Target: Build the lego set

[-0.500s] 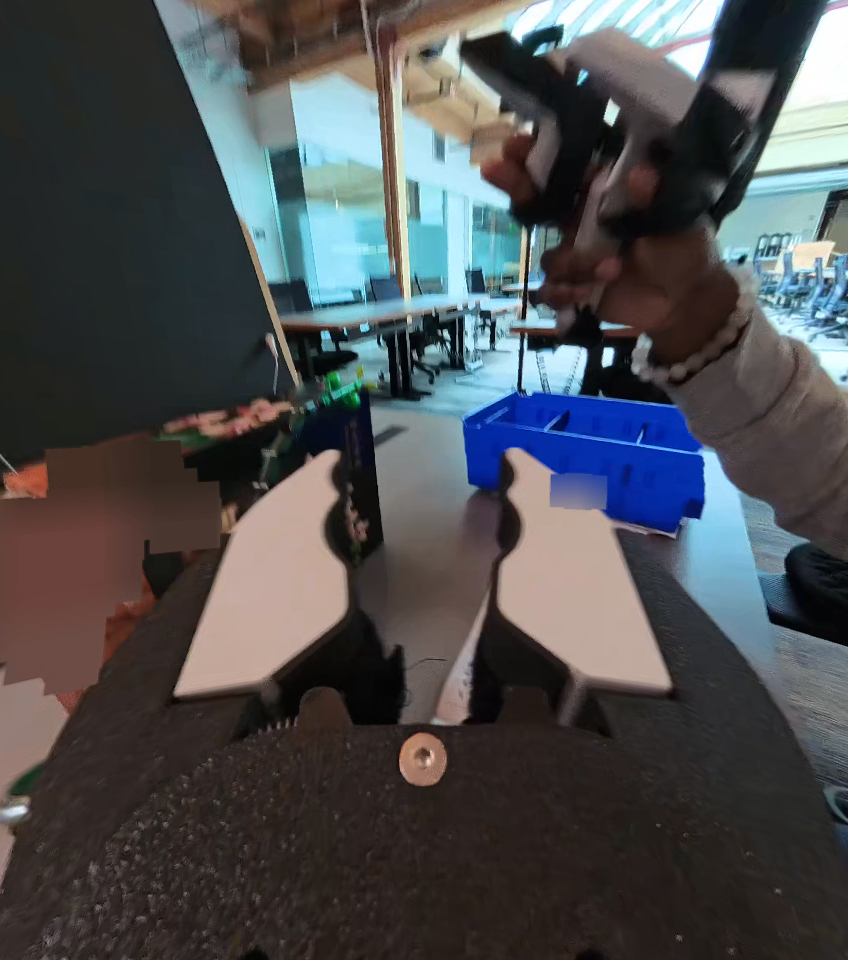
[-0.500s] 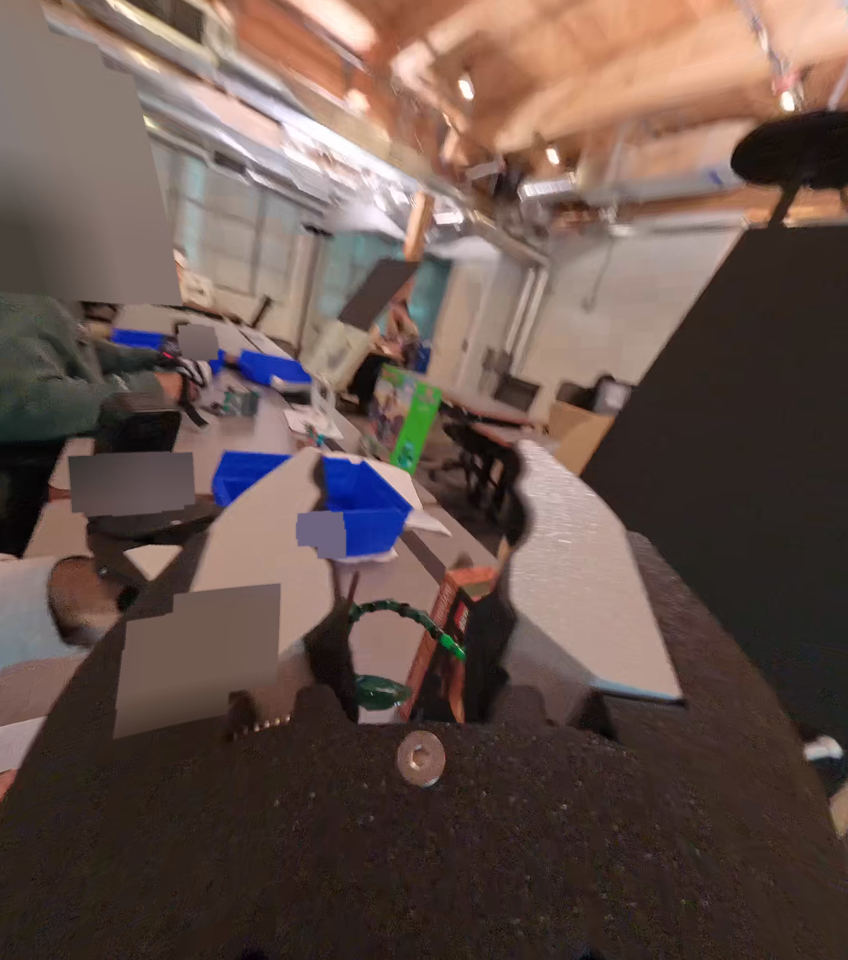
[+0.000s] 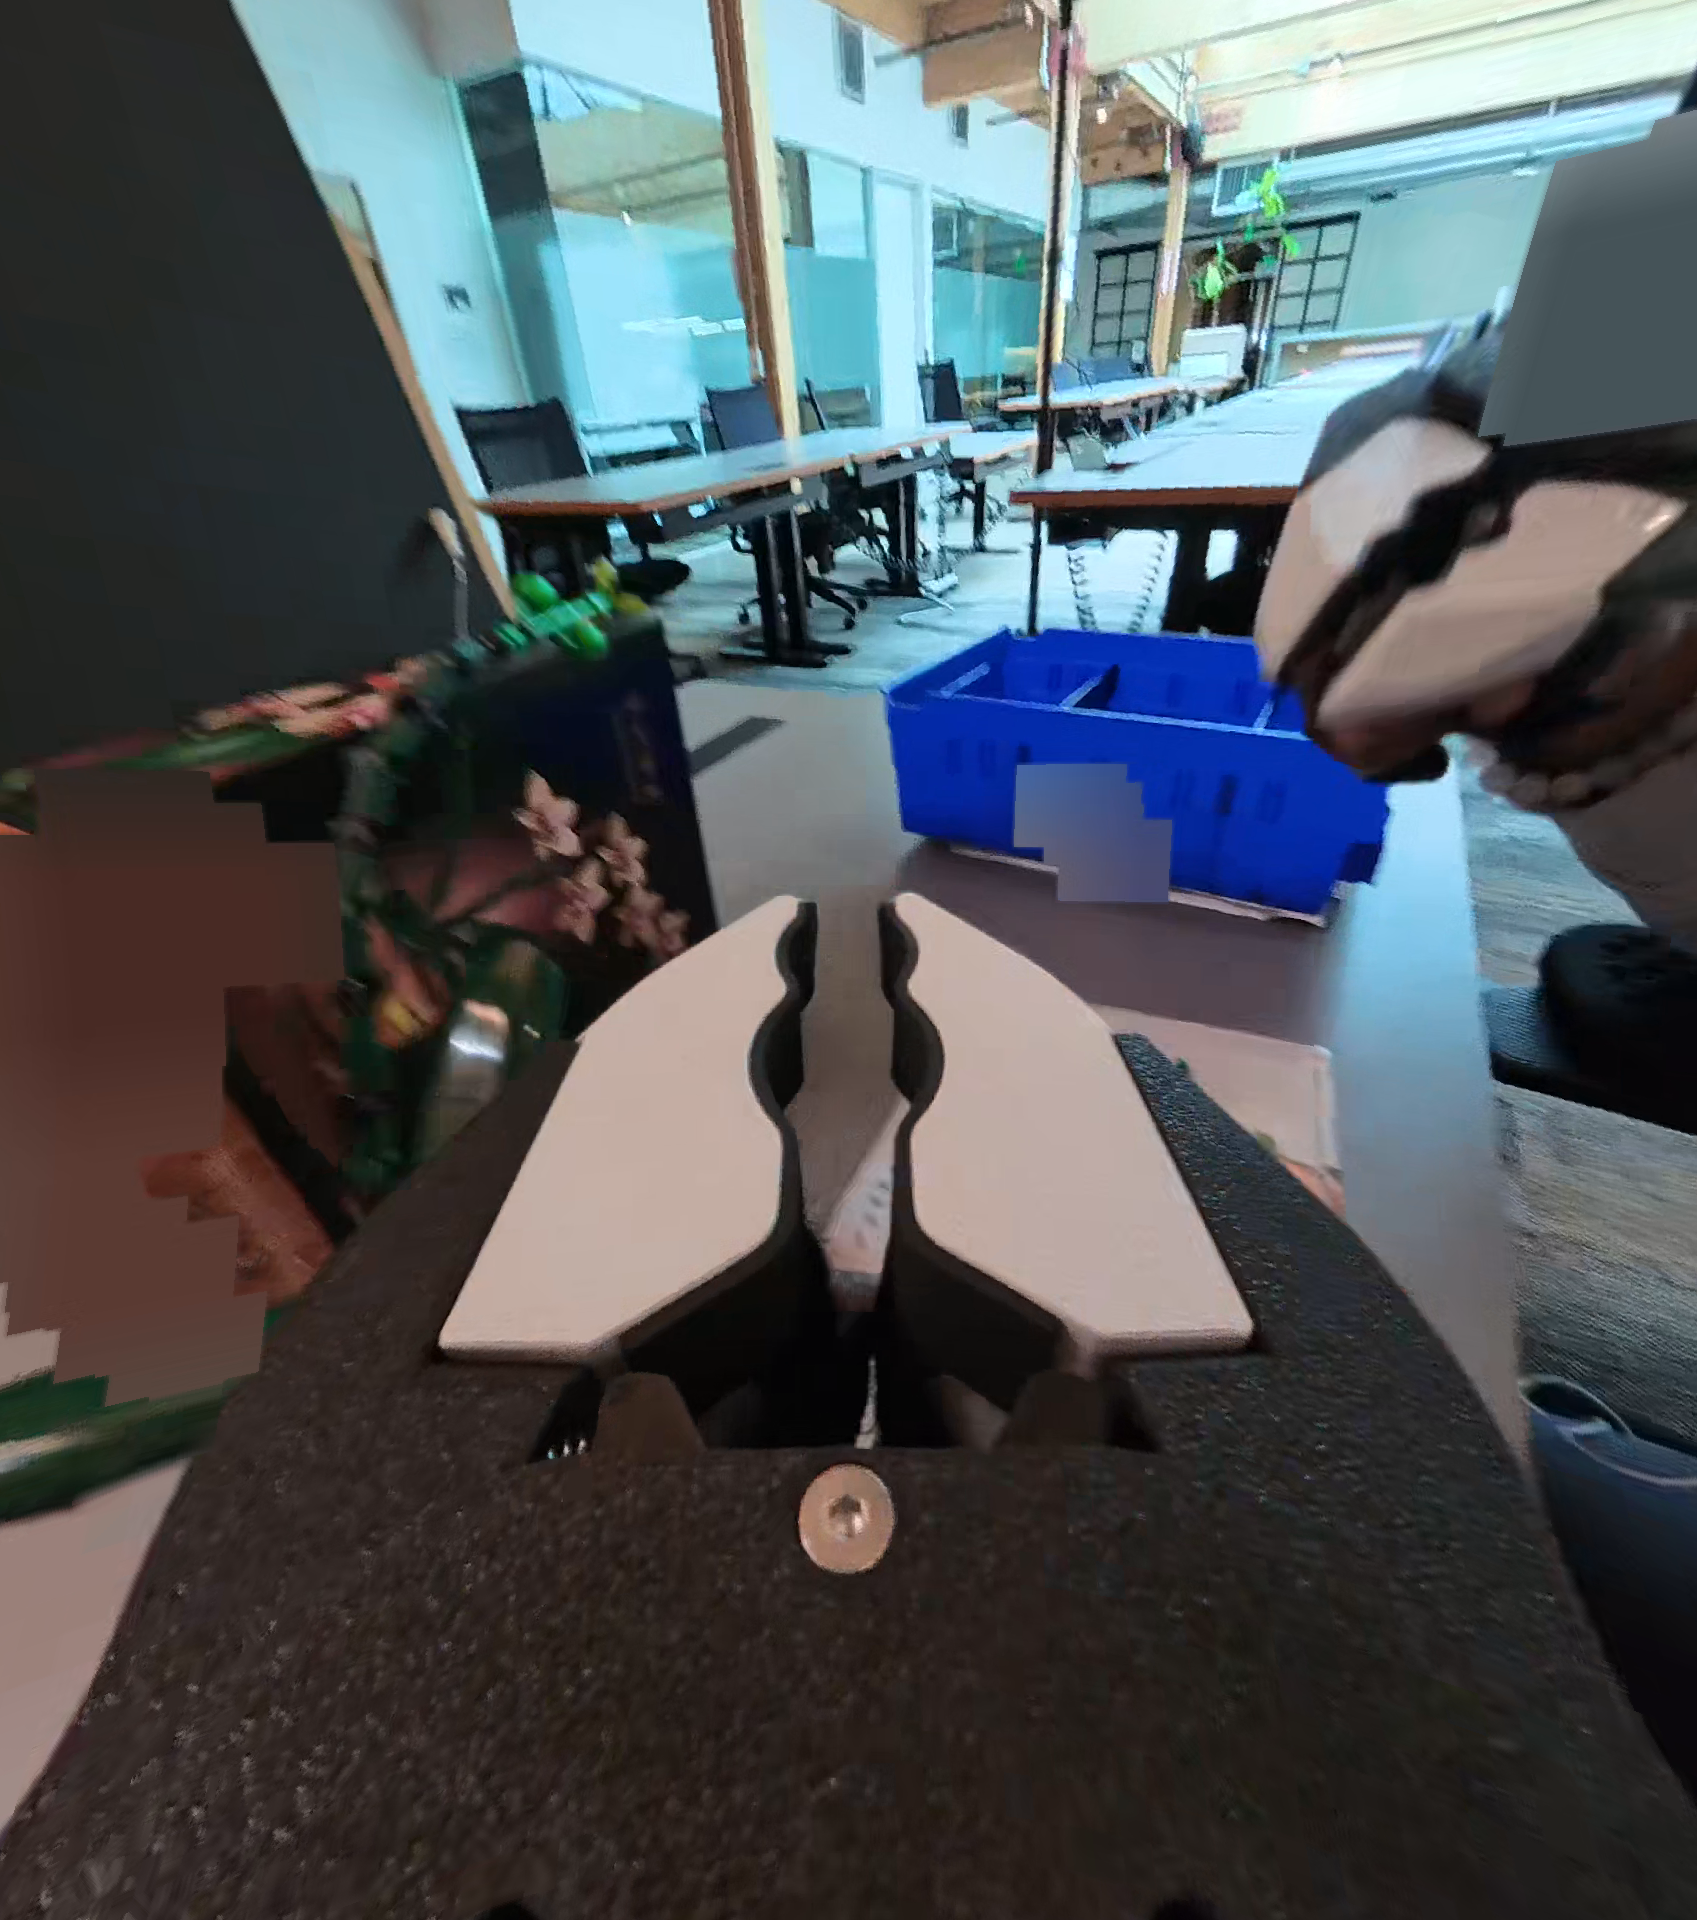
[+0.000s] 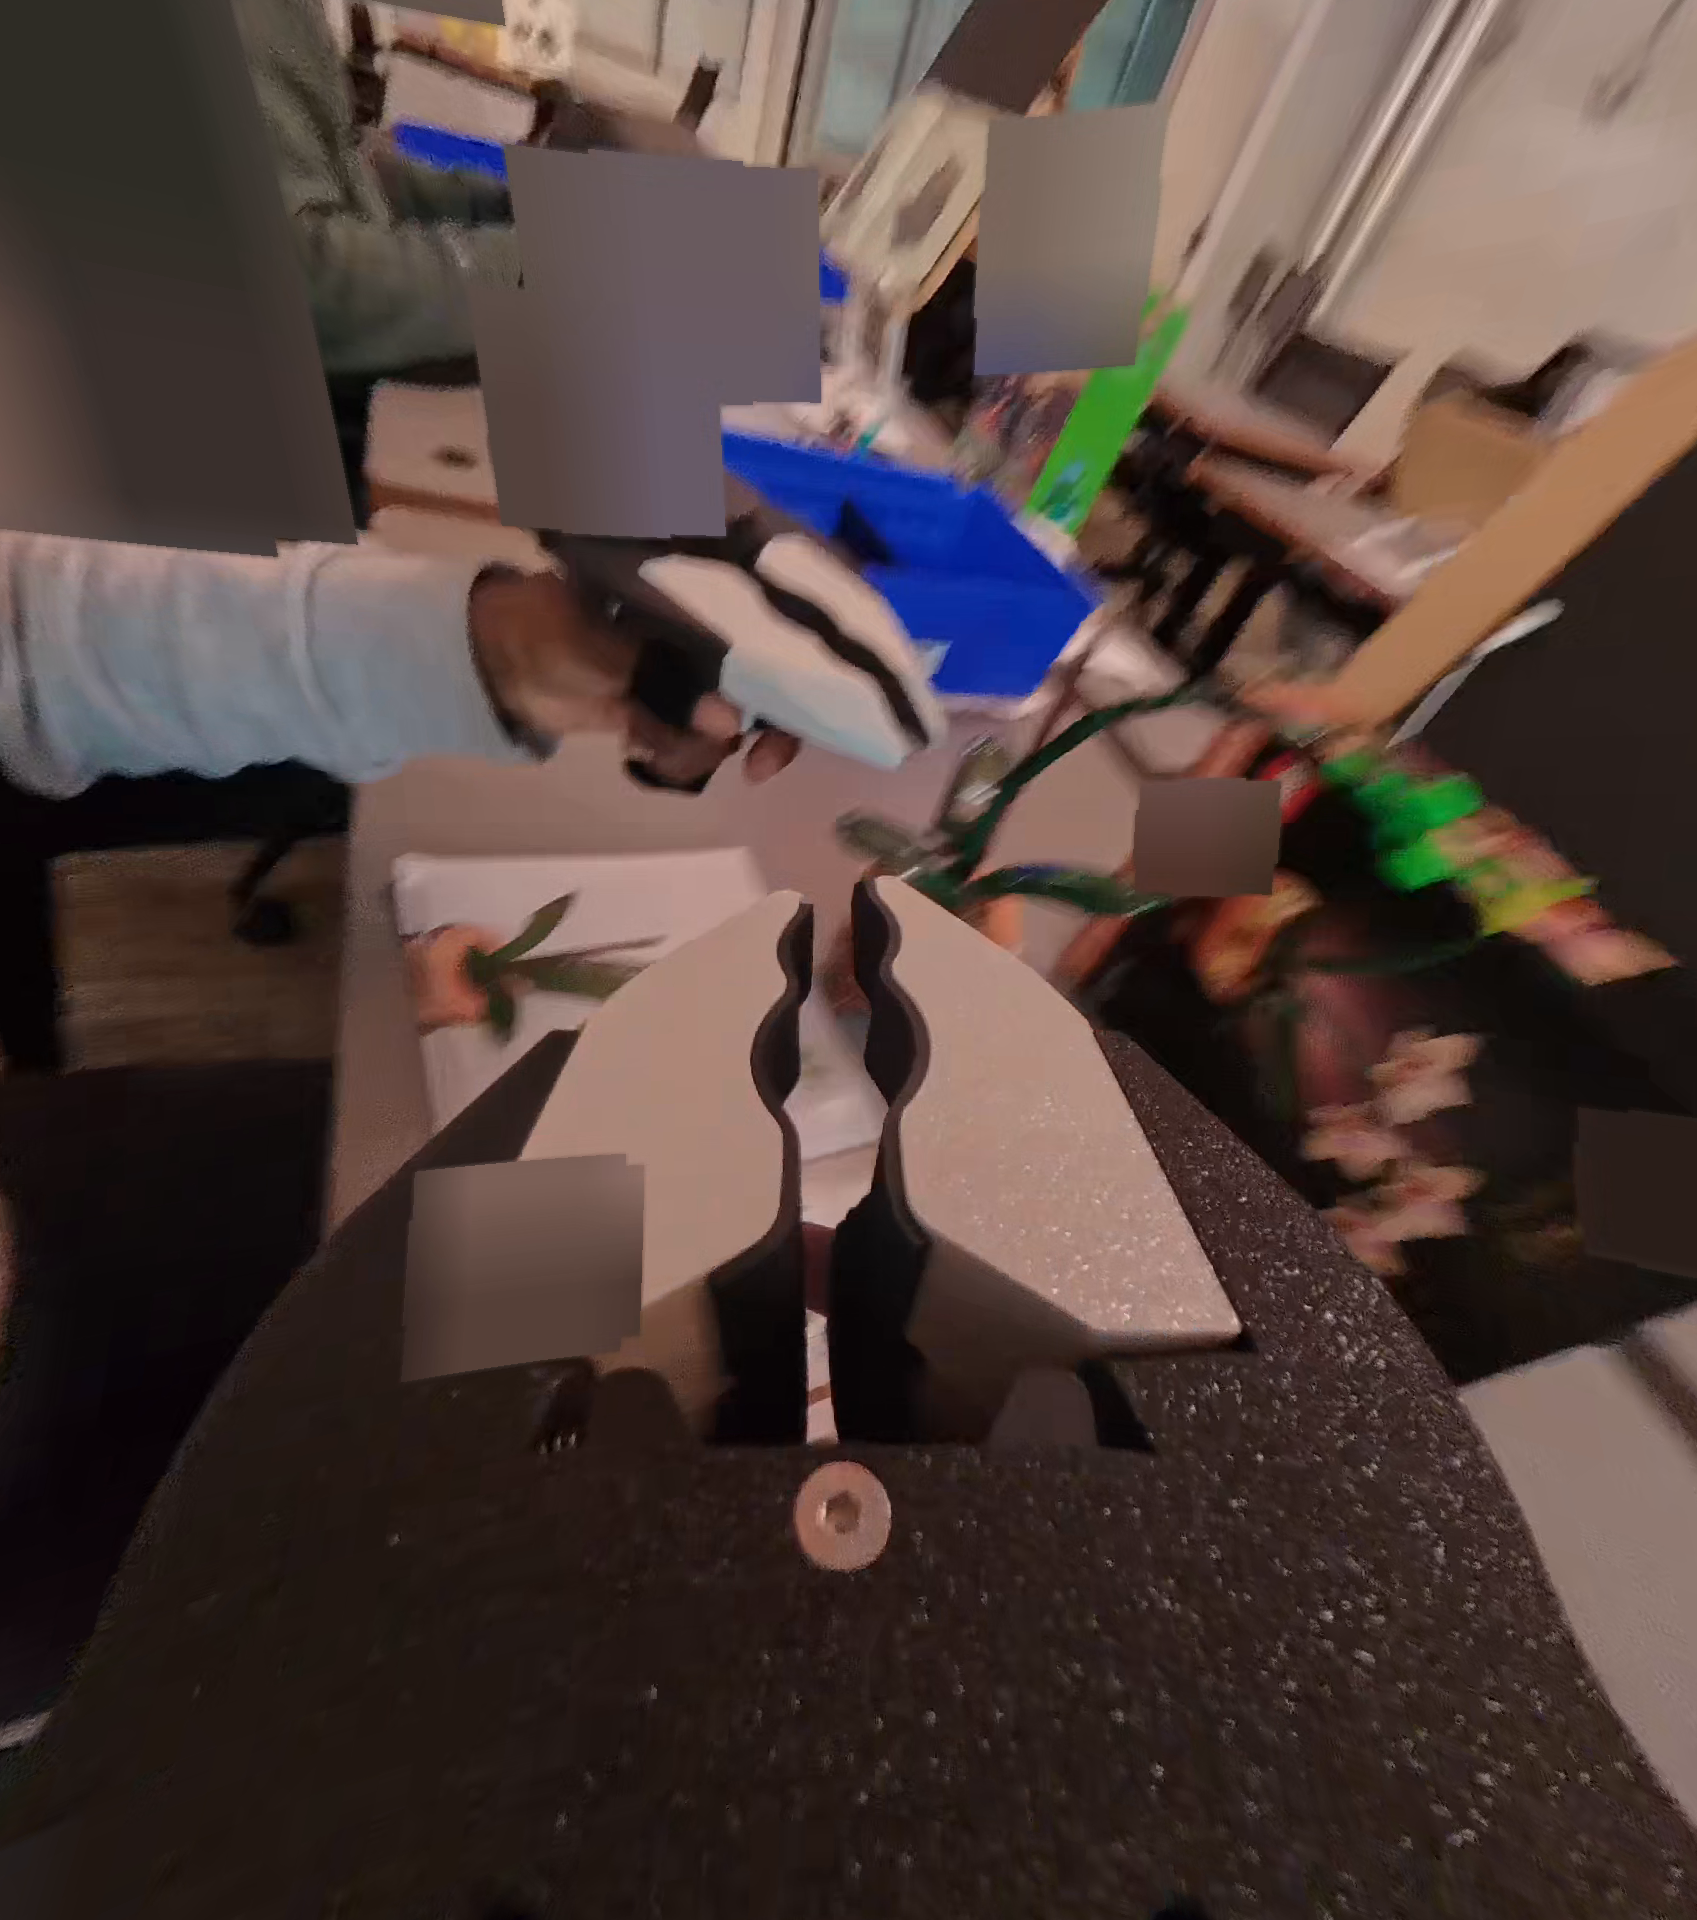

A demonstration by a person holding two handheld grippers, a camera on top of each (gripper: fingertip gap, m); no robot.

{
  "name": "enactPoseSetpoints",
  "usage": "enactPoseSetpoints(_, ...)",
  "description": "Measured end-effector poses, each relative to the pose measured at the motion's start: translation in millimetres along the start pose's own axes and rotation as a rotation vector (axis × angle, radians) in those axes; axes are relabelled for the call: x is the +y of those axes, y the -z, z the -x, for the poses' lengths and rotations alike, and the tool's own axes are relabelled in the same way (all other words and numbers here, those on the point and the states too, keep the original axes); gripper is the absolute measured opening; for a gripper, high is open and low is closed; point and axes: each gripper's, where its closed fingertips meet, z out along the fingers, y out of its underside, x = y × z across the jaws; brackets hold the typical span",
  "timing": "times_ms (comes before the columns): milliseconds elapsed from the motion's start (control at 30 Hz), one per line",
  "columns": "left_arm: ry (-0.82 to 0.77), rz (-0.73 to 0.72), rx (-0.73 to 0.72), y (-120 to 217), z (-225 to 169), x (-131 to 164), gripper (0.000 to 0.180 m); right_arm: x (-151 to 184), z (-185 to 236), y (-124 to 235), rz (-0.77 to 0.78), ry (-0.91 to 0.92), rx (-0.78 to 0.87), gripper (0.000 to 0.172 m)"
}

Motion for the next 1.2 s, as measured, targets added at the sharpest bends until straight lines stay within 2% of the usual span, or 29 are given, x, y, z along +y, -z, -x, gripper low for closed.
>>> enactPoseSetpoints(67,0.025,0.057,0.016,4,-21,17,0.020,38,38,-16,0.183,-0.040,-0.148,0.014)
enactPoseSetpoints(133,0.036,0.112,0.046,10,-39,31,0.023,67,44,-26,0.304,-0.012,-0.118,0.011)
enactPoseSetpoints(233,0.000,0.174,0.034,19,-46,43,0.014,113,55,-35,0.515,0.026,-0.168,0.015)
enactPoseSetpoints(300,-0.036,0.279,0.084,21,-53,57,0.014,142,70,-38,0.633,0.043,-0.276,0.025)
enactPoseSetpoints(367,-0.069,0.358,0.127,18,-57,74,0.015,164,73,-44,0.690,0.038,-0.287,0.027)
enactPoseSetpoints(600,0.023,0.494,0.301,14,-72,119,0.014,178,70,-65,0.581,-0.116,-0.387,0.025)
enactPoseSetpoints(733,0.042,0.532,0.360,17,-79,129,0.015,169,68,-76,0.486,-0.167,-0.436,0.012)
enactPoseSetpoints(867,0.058,0.568,0.399,18,-83,140,0.015,180,69,-78,0.532,-0.103,-0.457,0.017)
enactPoseSetpoints(933,0.058,0.581,0.433,19,-88,144,0.015,179,71,-82,0.525,-0.131,-0.465,0.018)
enactPoseSetpoints(1067,0.039,0.633,0.446,21,-92,156,0.015,180,80,-84,0.527,-0.149,-0.536,0.000)
enactPoseSetpoints(1200,0.028,0.719,0.422,24,-89,171,0.018,179,80,-82,0.497,-0.161,-0.519,0.000)
